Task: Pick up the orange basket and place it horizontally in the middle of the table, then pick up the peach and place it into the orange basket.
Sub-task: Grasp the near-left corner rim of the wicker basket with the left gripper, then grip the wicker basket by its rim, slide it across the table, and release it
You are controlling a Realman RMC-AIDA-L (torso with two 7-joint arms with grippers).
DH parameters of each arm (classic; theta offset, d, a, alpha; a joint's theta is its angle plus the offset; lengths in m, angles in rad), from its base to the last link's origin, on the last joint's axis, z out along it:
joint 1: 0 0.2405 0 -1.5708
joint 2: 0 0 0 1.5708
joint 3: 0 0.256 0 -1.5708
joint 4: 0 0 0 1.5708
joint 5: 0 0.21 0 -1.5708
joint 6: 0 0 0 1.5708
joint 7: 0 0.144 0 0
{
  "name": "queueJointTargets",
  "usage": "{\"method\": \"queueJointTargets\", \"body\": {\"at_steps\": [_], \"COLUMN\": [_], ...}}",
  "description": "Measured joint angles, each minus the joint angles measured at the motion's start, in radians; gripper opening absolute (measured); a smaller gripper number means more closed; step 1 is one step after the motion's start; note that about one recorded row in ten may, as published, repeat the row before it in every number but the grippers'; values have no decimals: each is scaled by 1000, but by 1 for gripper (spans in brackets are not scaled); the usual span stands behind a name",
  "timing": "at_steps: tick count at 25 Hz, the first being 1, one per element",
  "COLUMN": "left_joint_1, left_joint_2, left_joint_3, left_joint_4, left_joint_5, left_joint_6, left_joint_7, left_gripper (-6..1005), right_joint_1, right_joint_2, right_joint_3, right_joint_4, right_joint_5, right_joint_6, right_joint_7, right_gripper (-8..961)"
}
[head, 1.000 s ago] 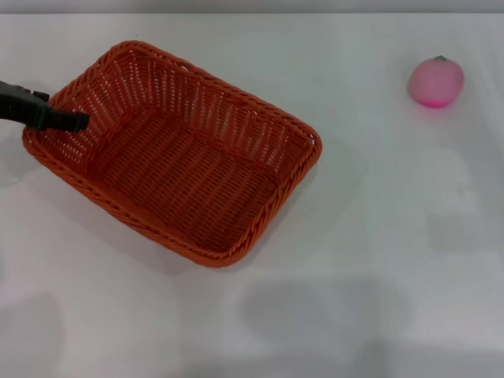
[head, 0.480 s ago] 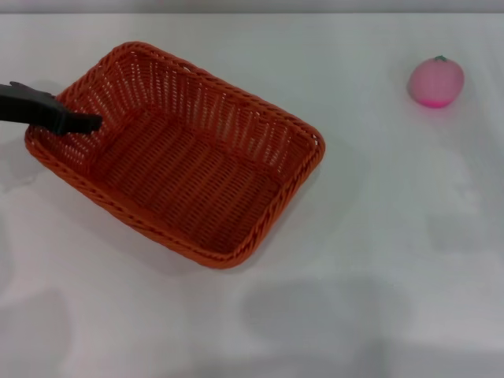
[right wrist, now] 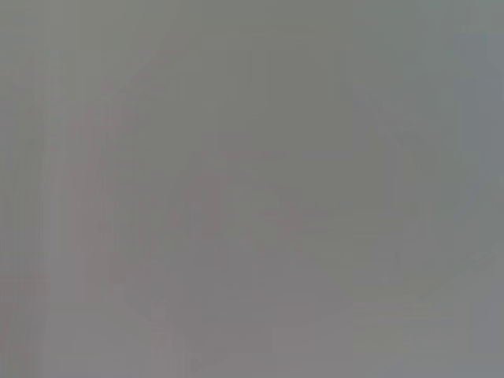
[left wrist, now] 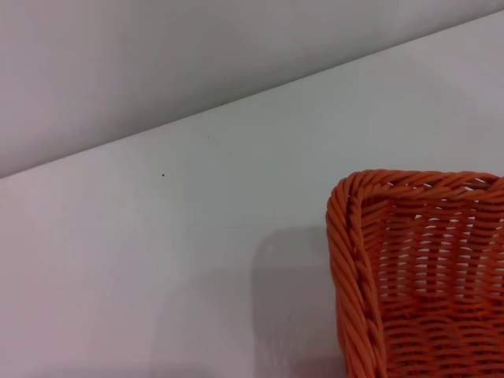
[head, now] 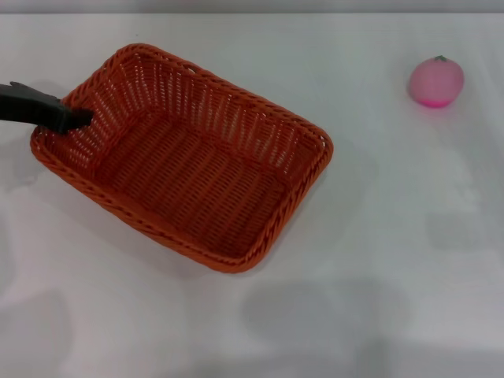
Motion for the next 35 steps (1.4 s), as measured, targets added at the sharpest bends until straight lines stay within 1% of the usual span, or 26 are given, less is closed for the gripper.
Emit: {"method": "queueJointTargets", "body": {"at_steps": [1,5,9,15,19,20,22,29,35], "left_joint_1": [0,-3,-4,-4,-7,-7,-15,-42,-51], "left_joint_2": [-1,-9,-10,-17,-17,-17,-16,-10,-4], "left_joint_3": [0,0,0,0,0,0,1,5,5], "left_joint_4": [0,-1,-13,-93,-154,-154,-178,-189,-185], "left_joint_5": [0,-1,-19,-46,-66,-66,-66,-64,-68], "left_joint_6": [-1,-2,-11,-95,-167,-167,-199,-238,-238], "left_joint_7": [0,-16,-71,-210,-311,-311,-387,-563,-677], "left_gripper": [183,174,169,168,161,158,154,153,153], "right_joint_1": [0,-1,0,-1,0,0,1,2,0], "right_joint_2": [0,0,0,0,0,0,-1,-2,-2], "right_joint_3": [0,0,0,0,3,5,7,8,8], "right_joint_4": [-1,-3,-4,-8,-10,-11,-12,-17,-23], "right_joint_5": [0,0,0,0,0,0,0,0,0], "right_joint_6": [0,-1,0,2,2,2,2,2,-3], "right_joint_7": [0,0,-2,-4,-4,-4,-4,-6,-6], "right_gripper": [810,810,810,809,809,809,809,809,809]}}
